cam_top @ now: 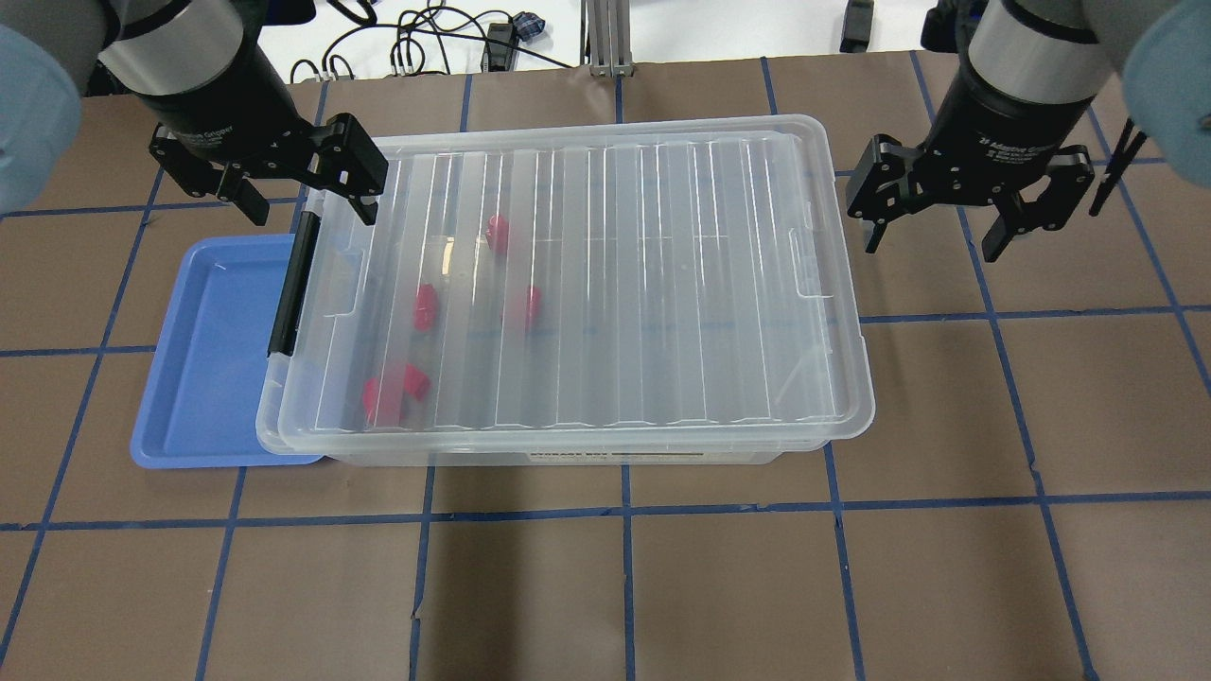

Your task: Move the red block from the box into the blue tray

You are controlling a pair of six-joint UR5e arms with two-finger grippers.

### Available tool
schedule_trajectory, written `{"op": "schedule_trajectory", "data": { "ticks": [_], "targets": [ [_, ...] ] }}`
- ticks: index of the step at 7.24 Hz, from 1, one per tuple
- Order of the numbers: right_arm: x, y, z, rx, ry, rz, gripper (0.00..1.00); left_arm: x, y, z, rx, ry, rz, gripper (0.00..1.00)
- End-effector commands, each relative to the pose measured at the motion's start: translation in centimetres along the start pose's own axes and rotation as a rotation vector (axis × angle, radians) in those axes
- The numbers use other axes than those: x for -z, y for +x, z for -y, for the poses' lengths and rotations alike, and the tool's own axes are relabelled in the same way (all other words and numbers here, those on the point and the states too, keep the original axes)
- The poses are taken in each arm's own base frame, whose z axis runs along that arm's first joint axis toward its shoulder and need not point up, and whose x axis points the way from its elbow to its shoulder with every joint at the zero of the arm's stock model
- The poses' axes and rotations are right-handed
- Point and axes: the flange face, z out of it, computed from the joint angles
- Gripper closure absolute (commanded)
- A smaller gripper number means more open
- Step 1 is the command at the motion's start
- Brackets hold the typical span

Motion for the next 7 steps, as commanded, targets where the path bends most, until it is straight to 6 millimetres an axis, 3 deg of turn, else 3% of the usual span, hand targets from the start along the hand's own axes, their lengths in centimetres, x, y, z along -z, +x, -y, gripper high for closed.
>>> {"op": "schedule_trajectory", "data": {
  "ticks": [1,5,6,7],
  "targets": [
    [-4.0,-0.7,5.4,0.001,0.046,0.000,0.00,-0.1,0.0,0.0,0.000,0.001,-0.004,0.00],
    [-8.6,-1.2,8.0,0.006,-0.026,-0.006,0.00,0.2,0.0,0.0,0.000,0.007,0.002,0.00],
    [-10.4,-1.4,9.6,0.008,-0.035,-0.007,0.00,0.3,0.0,0.0,0.000,0.008,0.002,0.00],
    [-11.0,-1.4,9.8,0.005,-0.043,-0.008,0.00,0.3,0.0,0.0,0.000,0.008,0.002,0.00]
  ]
}}
